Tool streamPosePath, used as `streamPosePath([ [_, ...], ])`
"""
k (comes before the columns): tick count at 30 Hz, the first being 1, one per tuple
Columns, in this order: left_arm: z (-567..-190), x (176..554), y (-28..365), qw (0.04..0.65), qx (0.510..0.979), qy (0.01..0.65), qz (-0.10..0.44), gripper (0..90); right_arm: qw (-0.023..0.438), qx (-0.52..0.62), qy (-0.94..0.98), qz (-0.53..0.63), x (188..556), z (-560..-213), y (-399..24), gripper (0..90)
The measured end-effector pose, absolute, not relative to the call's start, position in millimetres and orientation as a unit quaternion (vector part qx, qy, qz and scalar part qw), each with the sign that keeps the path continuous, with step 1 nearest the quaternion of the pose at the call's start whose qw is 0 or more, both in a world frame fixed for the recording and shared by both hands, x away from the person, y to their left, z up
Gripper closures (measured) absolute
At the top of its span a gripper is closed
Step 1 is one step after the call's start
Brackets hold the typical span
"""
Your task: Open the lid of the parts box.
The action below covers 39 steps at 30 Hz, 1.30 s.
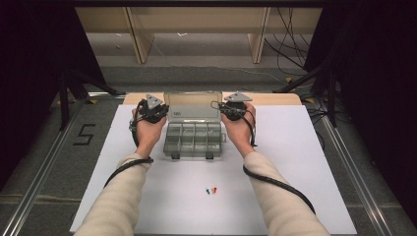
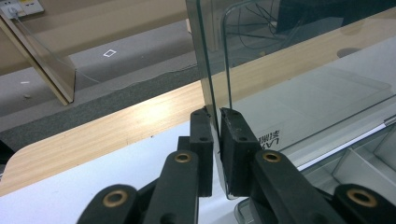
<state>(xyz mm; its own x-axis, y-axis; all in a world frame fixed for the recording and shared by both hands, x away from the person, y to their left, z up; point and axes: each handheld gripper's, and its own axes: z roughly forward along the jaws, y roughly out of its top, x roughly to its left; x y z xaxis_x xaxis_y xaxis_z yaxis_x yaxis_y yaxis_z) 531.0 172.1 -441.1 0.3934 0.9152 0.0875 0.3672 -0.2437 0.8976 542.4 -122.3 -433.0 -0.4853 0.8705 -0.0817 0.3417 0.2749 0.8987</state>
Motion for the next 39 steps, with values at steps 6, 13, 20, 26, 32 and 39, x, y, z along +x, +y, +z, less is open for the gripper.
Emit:
streamPosePath([
  [6,-444.1,532.4,171.7,0.424,0.719,0.446,0.323,83.2,0.292,0.414,0.745,0.434,543.0,-437.6,-122.2,82.6],
  [13,-448.9,532.4,170.5,0.414,0.726,0.445,0.322,82.9,0.287,0.418,0.746,0.431,543.9,-444.0,-122.5,81.3],
  [20,-451.9,533.4,169.9,0.404,0.733,0.443,0.321,81.9,0.288,0.421,0.745,0.43,544.9,-445.9,-123.6,78.1],
  [26,-458.3,532.8,169.4,0.405,0.733,0.453,0.306,77.3,0.281,0.438,0.74,0.426,545.8,-449.8,-125.1,69.5],
  [32,-463.0,531.8,168.5,0.418,0.722,0.469,0.29,65.6,0.276,0.445,0.744,0.416,548.1,-458.4,-128.7,59.4],
  [39,-460.6,528.4,168.3,0.432,0.712,0.479,0.278,47.5,0.264,0.449,0.751,0.405,546.6,-466.5,-135.9,51.6],
])
